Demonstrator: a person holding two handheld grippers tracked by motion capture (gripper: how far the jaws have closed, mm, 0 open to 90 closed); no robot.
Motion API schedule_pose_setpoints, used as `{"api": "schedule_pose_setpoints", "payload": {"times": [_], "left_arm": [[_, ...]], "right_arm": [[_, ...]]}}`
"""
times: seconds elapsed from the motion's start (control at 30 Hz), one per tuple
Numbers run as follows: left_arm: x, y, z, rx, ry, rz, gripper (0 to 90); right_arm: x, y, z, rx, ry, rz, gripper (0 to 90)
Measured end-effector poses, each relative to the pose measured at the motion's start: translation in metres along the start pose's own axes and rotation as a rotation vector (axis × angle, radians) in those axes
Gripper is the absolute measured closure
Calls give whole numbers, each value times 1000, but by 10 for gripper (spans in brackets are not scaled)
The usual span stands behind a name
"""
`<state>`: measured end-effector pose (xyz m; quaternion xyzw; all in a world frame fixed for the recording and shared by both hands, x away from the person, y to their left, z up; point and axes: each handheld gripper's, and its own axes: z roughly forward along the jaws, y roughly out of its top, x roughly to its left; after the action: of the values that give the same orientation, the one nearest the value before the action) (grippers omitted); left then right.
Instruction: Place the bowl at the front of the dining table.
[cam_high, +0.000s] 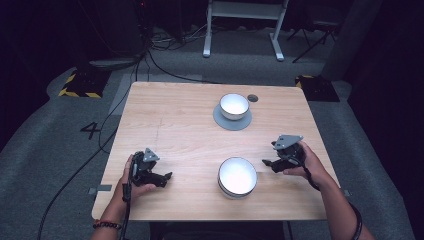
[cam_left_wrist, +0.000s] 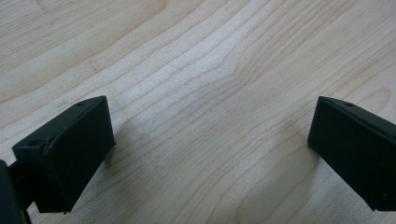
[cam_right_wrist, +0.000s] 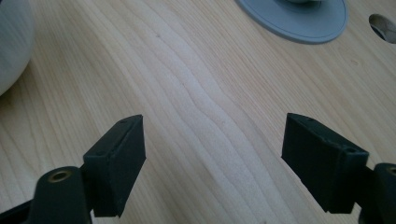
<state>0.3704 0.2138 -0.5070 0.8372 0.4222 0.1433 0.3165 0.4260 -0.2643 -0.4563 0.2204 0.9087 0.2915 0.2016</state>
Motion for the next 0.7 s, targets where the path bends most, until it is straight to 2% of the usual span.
{"api": "schedule_pose_setpoints", "payload": {"times": [0.4,0.53,0.63,0.7], "left_arm": [[0,0,0,3,-1,1,5],[0,0,0,1,0,1,5],[0,0,0,1,0,0,5],[0,0,0,3,-1,1,5]], "right_arm": [[6,-18,-4,2,12,16,216],[11,-22,-6,6,10,43,215],[10,-25,-7,11,4,14,215],[11,-27,-8,7,6,22,213]]}}
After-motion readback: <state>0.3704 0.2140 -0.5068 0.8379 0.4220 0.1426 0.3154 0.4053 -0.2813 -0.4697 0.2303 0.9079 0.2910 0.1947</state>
